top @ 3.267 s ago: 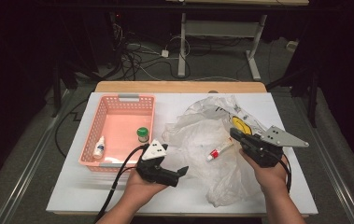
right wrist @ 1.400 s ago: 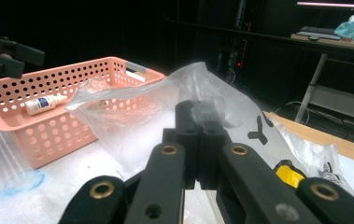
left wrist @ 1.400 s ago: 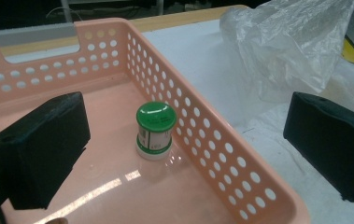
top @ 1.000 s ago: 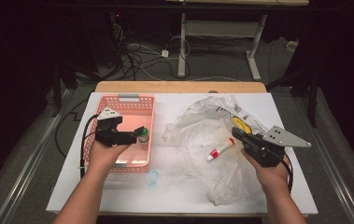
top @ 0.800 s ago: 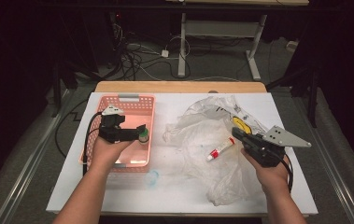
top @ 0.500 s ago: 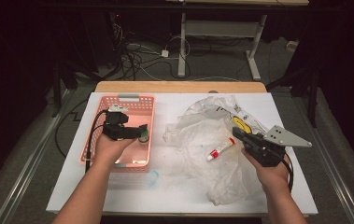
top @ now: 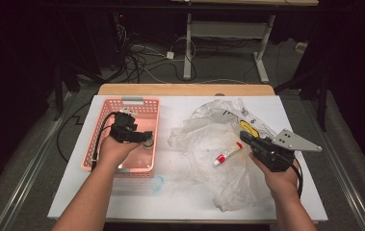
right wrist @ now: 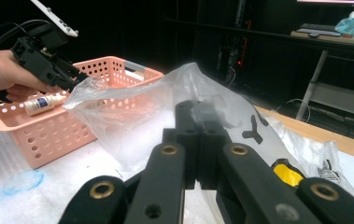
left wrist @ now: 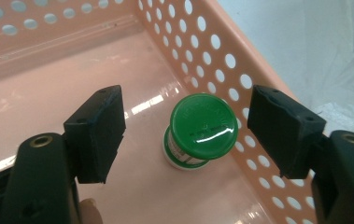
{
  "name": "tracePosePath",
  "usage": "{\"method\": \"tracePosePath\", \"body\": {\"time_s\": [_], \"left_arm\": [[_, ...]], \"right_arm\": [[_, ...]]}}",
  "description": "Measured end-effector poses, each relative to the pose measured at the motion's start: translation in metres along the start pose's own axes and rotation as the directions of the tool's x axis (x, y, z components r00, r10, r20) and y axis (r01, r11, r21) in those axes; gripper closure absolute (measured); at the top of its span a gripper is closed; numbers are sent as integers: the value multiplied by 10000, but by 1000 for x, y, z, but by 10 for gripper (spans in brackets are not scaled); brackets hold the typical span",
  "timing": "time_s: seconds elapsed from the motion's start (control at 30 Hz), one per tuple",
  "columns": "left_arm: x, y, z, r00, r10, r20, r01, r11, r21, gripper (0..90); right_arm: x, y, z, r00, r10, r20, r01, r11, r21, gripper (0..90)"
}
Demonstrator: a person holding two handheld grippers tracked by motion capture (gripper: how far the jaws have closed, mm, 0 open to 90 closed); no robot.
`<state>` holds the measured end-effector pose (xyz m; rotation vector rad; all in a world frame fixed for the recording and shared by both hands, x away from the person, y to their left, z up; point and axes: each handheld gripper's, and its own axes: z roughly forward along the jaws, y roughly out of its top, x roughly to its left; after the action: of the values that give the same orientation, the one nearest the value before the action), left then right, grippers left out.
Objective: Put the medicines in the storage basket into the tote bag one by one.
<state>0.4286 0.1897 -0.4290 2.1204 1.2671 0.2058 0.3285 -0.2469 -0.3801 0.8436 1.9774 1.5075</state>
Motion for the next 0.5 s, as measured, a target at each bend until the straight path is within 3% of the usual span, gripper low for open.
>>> {"method": "tracePosePath", "body": {"time_s": [0.3, 0.5], "left_arm": [[0, 2, 11, 9997, -11, 229, -4, 9979, 655, 339], [-2, 3, 17, 9999, 133, 72, -140, 9946, 1028, 368]], "right_arm": [[-1, 0, -1, 10000, 95, 17, -95, 9999, 35, 900], [-1, -1, 0, 9999, 125, 12, -126, 9999, 45, 900]]}}
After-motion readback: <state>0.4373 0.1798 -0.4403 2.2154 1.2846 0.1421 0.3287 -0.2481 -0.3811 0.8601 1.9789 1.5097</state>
